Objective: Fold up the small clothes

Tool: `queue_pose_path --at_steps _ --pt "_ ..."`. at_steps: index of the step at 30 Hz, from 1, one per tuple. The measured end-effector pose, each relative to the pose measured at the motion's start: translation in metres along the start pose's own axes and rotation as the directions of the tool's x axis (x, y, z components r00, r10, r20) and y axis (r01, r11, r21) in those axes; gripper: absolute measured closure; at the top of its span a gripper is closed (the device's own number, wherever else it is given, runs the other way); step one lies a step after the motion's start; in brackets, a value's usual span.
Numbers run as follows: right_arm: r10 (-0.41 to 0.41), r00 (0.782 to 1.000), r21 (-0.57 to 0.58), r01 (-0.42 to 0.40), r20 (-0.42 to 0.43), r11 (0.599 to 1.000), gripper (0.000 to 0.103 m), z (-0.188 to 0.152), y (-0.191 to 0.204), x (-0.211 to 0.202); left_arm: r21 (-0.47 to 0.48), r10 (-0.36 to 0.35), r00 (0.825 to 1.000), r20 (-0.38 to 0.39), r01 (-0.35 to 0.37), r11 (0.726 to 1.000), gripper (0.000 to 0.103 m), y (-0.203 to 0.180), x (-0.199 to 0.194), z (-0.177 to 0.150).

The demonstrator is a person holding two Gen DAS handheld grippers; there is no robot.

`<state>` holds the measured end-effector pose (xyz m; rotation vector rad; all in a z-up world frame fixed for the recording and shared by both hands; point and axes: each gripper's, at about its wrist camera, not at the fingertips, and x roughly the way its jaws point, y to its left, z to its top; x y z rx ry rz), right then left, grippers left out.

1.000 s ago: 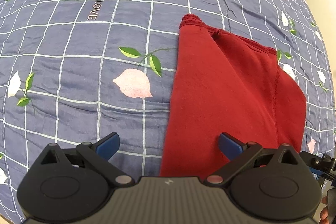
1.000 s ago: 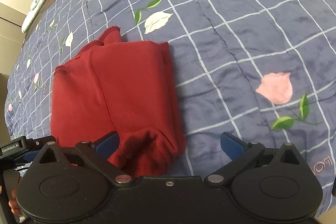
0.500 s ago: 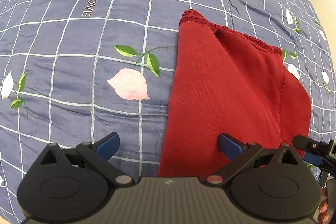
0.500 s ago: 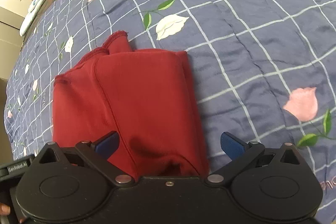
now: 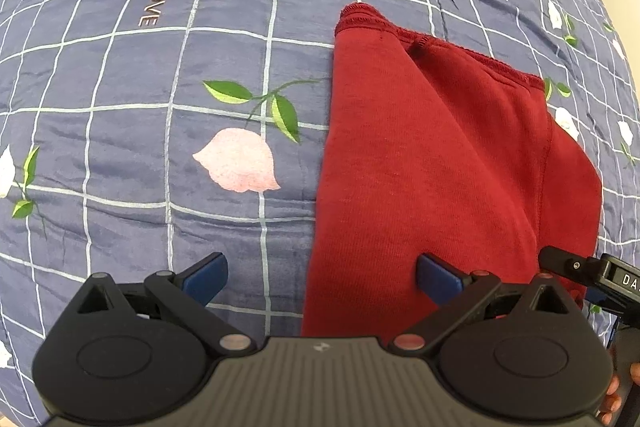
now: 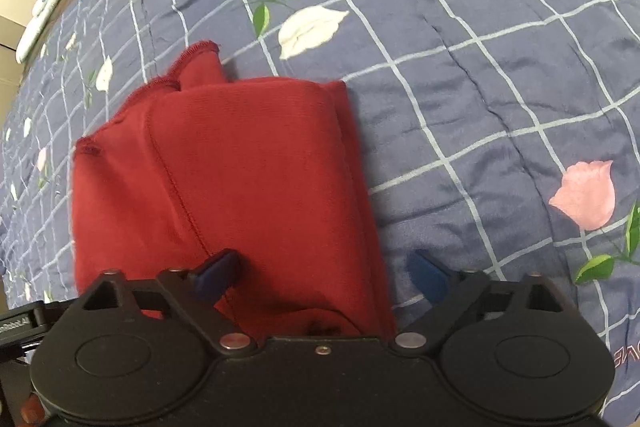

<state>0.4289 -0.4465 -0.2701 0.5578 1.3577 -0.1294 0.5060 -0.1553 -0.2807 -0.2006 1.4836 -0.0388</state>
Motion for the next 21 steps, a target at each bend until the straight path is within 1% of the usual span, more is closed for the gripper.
queue_pose_path --at_steps 1,4,5,6,7,8,9,10,11,12,13,16,17,19,21 --pt "0.011 1.000 0.004 -0.011 0.006 1.000 0.026 0.000 0.000 -0.002 0.001 -0.003 1.000 -0.001 0.003 1.000 0.001 0.000 0.000 0.001" --pt "0.023 1.000 -0.007 -0.023 0.013 1.000 0.038 0.001 0.003 -0.005 0.005 -0.015 1.000 0.001 0.015 1.000 0.002 -0.002 -0.002 0.002" --pt "0.021 1.000 -0.017 -0.020 0.017 1.000 0.042 0.000 0.005 -0.006 0.007 -0.023 1.000 0.004 0.023 1.000 0.006 -0.002 -0.003 0.002" --pt "0.019 1.000 -0.023 -0.018 0.021 1.000 0.049 0.000 0.006 -0.007 0.008 -0.037 0.999 0.008 0.037 0.999 0.008 -0.002 -0.005 0.001" --pt "0.014 1.000 -0.027 -0.013 0.026 1.000 0.055 0.000 0.008 -0.008 0.007 -0.053 0.999 0.010 0.053 0.999 0.016 -0.003 -0.006 0.001" --pt "0.006 0.999 -0.034 -0.005 0.033 0.999 0.059 -0.001 0.010 -0.010 0.003 -0.079 0.997 0.009 0.079 0.997 0.027 -0.003 -0.007 0.001" --pt "-0.001 0.999 -0.039 0.003 0.039 0.999 0.067 -0.002 0.012 -0.012 -0.002 -0.099 0.995 0.009 0.099 0.995 0.032 -0.003 -0.008 0.001" --pt "-0.008 0.999 -0.041 0.010 0.043 0.999 0.075 -0.002 0.013 -0.012 -0.010 -0.120 0.993 0.011 0.120 0.993 0.042 -0.003 -0.009 0.001" --pt "-0.013 0.999 -0.041 0.015 0.048 0.999 0.078 -0.002 0.013 -0.015 -0.016 -0.124 0.992 0.012 0.124 0.992 0.045 -0.003 -0.011 0.002" --pt "-0.014 0.999 -0.044 0.016 0.053 0.999 0.085 -0.002 0.014 -0.017 -0.019 -0.116 0.993 0.016 0.116 0.993 0.050 -0.004 -0.012 0.001" --pt "-0.014 0.998 -0.050 0.017 0.058 0.999 0.087 -0.003 0.015 -0.020 -0.014 -0.111 0.994 0.019 0.112 0.994 0.059 -0.005 -0.013 0.001" --pt "-0.018 0.997 -0.086 0.025 0.080 0.996 0.089 -0.005 0.023 -0.028 0.015 -0.097 0.995 0.035 0.097 0.995 0.073 -0.011 -0.021 0.000" --pt "-0.018 0.996 -0.102 0.027 0.090 0.994 0.089 -0.006 0.028 -0.032 0.031 -0.088 0.995 0.045 0.087 0.996 0.077 -0.014 -0.025 -0.001" --pt "-0.006 0.994 -0.128 0.020 0.109 0.992 0.090 -0.009 0.037 -0.039 0.048 -0.080 0.995 0.067 0.077 0.996 0.079 -0.019 -0.035 -0.003" --pt "0.023 0.991 -0.155 -0.003 0.129 0.988 0.090 -0.011 0.046 -0.048 0.053 -0.091 0.992 0.088 0.086 0.995 0.080 -0.019 -0.044 -0.003"
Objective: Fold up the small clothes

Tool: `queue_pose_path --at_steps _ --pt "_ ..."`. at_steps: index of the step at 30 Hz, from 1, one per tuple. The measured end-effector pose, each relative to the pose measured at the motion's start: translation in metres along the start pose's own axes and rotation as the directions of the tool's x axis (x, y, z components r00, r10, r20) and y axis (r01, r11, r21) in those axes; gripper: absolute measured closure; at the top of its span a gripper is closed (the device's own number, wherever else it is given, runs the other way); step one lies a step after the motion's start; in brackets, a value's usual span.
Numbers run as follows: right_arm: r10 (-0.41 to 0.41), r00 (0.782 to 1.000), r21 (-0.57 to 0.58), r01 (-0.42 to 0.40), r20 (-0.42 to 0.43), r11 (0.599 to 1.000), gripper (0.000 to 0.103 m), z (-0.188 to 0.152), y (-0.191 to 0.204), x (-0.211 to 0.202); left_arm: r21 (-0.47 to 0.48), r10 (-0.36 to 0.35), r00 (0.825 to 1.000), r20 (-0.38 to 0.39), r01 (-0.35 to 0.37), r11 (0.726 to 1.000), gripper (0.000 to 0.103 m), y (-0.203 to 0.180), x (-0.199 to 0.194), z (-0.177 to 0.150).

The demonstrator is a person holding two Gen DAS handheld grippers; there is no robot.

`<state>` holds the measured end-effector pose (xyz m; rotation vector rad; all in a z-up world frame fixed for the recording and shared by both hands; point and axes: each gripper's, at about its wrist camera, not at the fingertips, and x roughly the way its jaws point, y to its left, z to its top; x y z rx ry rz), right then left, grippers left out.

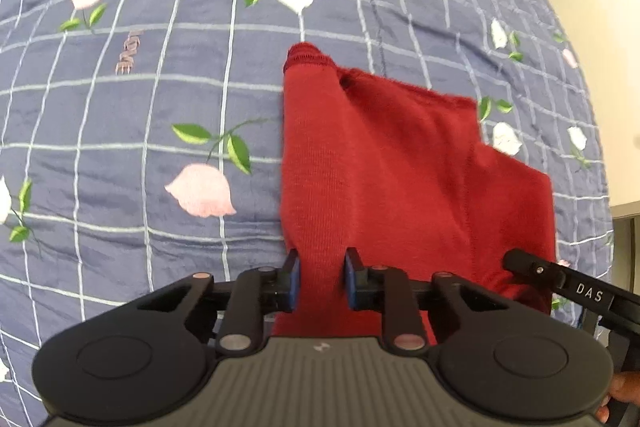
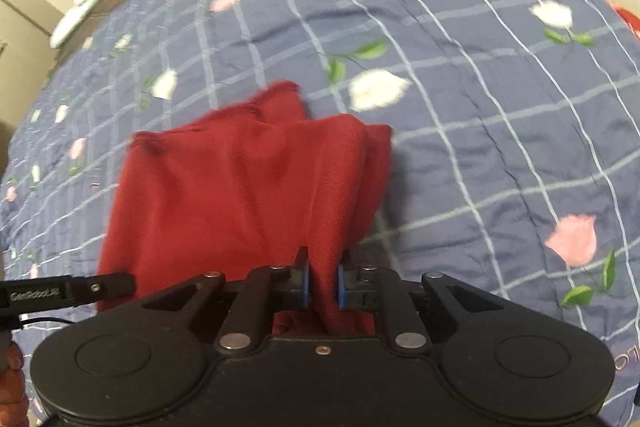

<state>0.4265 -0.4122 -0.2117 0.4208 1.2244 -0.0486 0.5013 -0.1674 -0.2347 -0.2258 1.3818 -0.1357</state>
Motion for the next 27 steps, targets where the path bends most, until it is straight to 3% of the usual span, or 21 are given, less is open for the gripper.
queue_pose_path --at_steps 5,15,21,27 --pt "0.057 0.997 -0.096 -0.052 0.050 0.994 0.090 0.003 0.033 -0.016 0.012 -0.030 0.997 0.068 0.030 0.999 0.081 0.011 -0.033 0.004" --pt "0.184 0.982 -0.253 -0.170 0.031 0.952 0.090 0.008 0.112 -0.007 -0.093 0.077 0.978 0.192 -0.060 0.994 0.081 0.071 -0.088 -0.004" --pt "0.166 0.985 -0.286 -0.175 -0.058 0.942 0.090 -0.007 0.136 0.016 -0.183 0.110 0.982 0.156 -0.081 0.980 0.081 0.108 -0.075 -0.023" --pt "0.090 0.990 -0.272 -0.117 -0.108 0.955 0.089 -0.022 0.129 0.035 -0.201 0.130 0.985 0.113 -0.106 0.974 0.080 0.120 -0.048 -0.040"
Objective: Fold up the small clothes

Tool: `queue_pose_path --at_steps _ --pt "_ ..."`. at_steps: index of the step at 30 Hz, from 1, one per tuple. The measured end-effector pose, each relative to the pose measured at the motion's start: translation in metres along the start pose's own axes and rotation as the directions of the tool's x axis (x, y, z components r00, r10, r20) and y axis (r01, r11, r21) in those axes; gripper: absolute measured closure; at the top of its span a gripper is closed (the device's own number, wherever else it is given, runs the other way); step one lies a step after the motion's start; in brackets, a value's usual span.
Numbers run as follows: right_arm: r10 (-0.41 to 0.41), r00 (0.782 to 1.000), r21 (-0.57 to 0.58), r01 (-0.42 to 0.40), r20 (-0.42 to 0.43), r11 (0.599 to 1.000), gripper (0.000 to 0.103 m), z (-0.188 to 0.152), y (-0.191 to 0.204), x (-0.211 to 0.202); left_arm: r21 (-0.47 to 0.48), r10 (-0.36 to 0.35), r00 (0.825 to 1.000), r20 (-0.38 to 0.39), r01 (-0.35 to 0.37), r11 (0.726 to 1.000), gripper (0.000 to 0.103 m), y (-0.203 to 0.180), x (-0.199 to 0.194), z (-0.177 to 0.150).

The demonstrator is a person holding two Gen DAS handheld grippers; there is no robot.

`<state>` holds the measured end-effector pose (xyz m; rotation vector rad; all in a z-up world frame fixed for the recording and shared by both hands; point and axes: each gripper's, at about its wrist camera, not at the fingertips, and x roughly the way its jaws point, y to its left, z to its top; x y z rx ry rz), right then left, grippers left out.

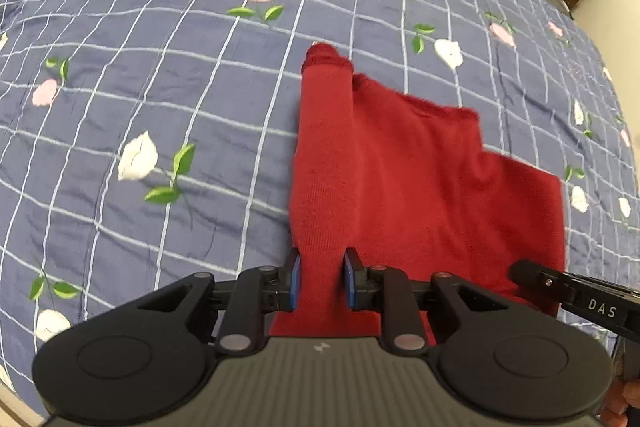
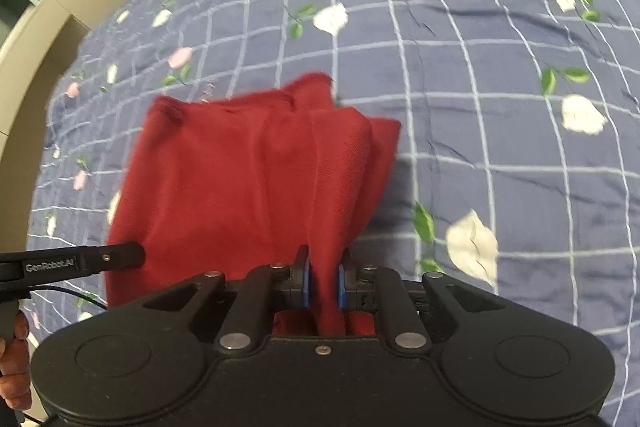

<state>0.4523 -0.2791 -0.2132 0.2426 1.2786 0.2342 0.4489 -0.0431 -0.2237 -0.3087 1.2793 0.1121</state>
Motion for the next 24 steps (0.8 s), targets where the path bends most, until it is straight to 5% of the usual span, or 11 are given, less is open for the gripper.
queue_pose_path --at_steps 6,12,19,24 --pt "-0.035 0.999 0.010 0.035 -0.013 0.999 0.074 -0.003 -0.010 -0.001 -0.029 0.021 1.000 -0.002 -0.021 0.999 0.069 0.000 -0.001 -0.006" --pt "-0.067 0.998 0.025 0.066 0.015 0.997 0.051 -0.010 -0.018 -0.018 -0.028 0.031 0.999 -0.019 -0.032 0.999 0.041 -0.002 -0.005 -0.010" --pt "-0.082 0.990 0.018 0.080 0.116 0.997 0.026 -0.028 -0.009 -0.058 0.002 0.044 0.997 0.055 -0.045 0.999 0.018 -0.010 -0.041 -0.027" --pt "-0.077 0.971 0.008 0.077 0.227 0.997 0.013 -0.049 0.007 -0.097 0.020 0.035 0.991 0.132 -0.038 0.999 0.012 -0.008 -0.079 -0.043"
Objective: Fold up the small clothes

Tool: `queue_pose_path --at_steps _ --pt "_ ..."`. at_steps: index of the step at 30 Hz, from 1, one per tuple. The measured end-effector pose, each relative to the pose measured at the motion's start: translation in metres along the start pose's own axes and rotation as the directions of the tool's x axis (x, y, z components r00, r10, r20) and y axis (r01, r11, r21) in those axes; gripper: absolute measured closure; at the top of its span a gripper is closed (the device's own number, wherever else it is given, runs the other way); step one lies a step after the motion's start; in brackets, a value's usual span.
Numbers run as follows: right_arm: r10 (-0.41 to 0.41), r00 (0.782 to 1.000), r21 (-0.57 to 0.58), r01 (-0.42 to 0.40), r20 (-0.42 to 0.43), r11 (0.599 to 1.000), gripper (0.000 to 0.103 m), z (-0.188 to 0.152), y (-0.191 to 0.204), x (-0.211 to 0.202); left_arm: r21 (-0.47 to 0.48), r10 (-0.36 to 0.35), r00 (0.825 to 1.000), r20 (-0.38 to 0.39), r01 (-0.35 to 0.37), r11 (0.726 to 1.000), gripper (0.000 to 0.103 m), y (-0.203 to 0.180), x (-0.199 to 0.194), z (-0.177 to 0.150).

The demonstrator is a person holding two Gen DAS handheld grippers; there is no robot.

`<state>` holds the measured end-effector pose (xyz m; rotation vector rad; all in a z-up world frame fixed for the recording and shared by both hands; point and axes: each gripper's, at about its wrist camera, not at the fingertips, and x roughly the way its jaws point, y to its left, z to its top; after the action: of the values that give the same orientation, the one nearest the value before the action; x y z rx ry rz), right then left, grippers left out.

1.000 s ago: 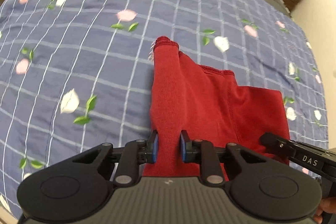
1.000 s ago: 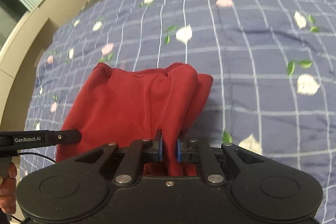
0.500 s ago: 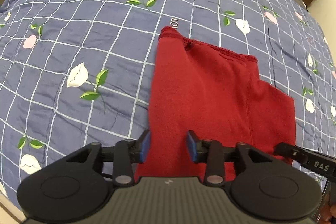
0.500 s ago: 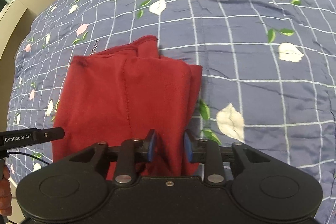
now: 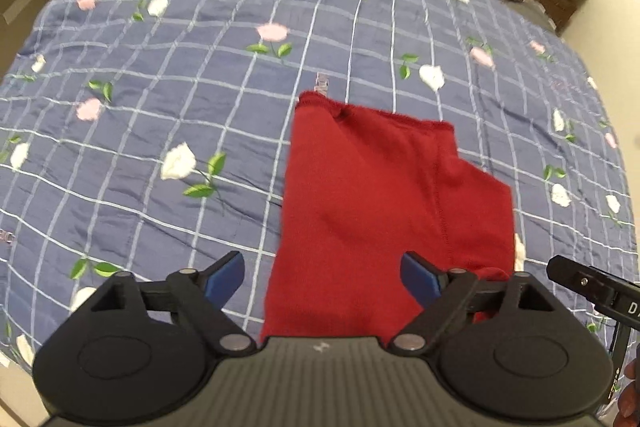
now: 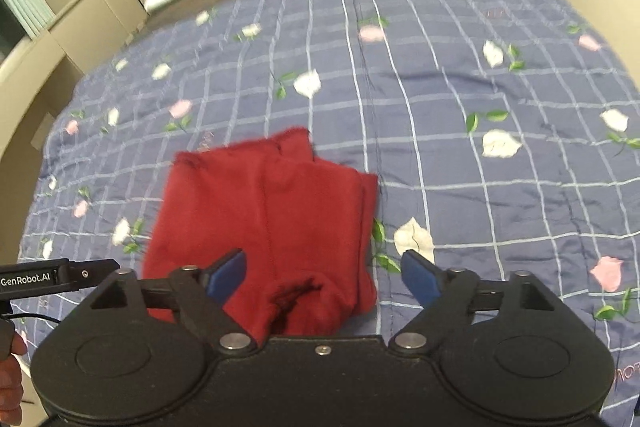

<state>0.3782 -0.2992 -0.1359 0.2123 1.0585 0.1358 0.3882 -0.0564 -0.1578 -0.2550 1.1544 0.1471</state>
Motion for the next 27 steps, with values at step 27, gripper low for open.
queue_pose_path --at_steps 27 --pt "0.031 0.954 -0.120 0.005 0.299 0.993 0.001 -0.175 0.052 -0.207 0.109 -0.006 0.909 0.416 -0.043 0.993 0.000 0.043 -0.187 -0.171"
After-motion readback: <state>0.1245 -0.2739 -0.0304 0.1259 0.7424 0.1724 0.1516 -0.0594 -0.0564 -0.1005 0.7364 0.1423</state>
